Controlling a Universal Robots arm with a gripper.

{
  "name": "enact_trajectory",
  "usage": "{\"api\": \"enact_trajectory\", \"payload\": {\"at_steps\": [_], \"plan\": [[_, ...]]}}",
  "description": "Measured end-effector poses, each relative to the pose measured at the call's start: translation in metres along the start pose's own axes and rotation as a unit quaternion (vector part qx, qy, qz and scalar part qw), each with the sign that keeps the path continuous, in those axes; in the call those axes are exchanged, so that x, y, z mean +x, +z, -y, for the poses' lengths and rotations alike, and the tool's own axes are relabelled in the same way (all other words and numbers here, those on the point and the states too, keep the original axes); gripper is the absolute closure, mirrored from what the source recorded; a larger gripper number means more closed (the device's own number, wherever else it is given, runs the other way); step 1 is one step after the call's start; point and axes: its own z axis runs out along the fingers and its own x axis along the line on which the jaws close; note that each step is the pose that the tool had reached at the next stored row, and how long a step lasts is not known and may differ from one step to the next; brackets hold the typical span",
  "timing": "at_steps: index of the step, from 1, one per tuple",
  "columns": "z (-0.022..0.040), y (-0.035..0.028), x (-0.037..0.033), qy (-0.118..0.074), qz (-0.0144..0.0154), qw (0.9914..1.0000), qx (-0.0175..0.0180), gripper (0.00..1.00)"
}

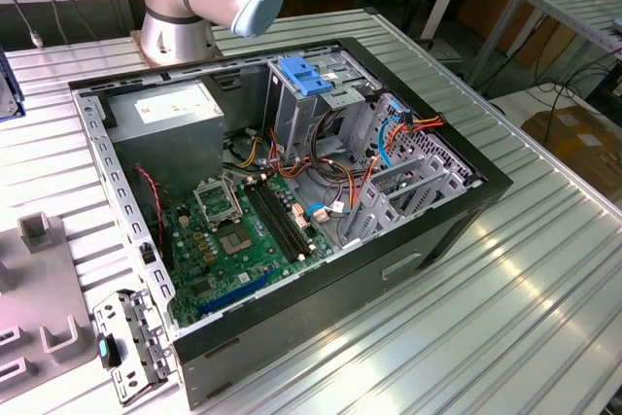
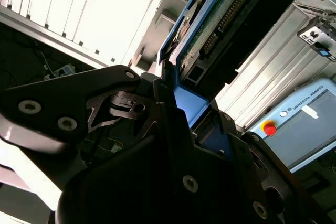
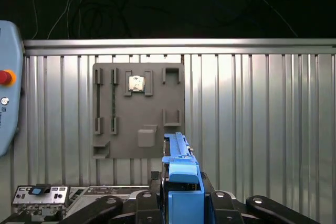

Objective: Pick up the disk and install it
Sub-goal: 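Pick up the disk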

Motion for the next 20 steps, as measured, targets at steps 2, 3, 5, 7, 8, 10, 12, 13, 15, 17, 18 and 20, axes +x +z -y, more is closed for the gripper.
{"api": "enact_trajectory", "payload": {"at_steps": [2,3,5,7,8,10,12,13,15,17,18,20], "plan": [[0.0027,-0.0001,-0.0001,0.000,0.0000,1.00000,0.0000,0.63],[0.0042,0.0000,-0.0001,0.000,0.0000,1.00000,0.0000,0.63],[0.0073,-0.0001,-0.0001,0.000,0.0000,1.00000,0.0000,0.63],[0.0099,-0.0002,-0.0001,0.000,0.0000,1.00000,0.0000,0.63],[0.0114,-0.0002,-0.0002,0.000,0.0000,1.00000,0.0000,0.63],[0.0143,-0.0003,-0.0002,0.000,0.0000,1.00000,0.0000,0.63],[0.0173,-0.0003,-0.0003,0.000,0.0000,1.00000,0.0000,0.63],[0.0185,-0.0003,-0.0003,0.000,0.0000,1.00000,0.0000,0.63],[0.0217,-0.0004,-0.0003,0.000,0.0000,1.00000,0.0000,0.63],[0.0249,-0.0004,-0.0004,0.000,0.0000,1.00000,0.0000,0.63],[0.0274,-0.0005,-0.0004,0.000,0.0000,1.00000,0.0000,0.63],[0.0336,-0.0006,-0.0005,0.000,0.0000,1.00000,0.0000,0.63]]}}
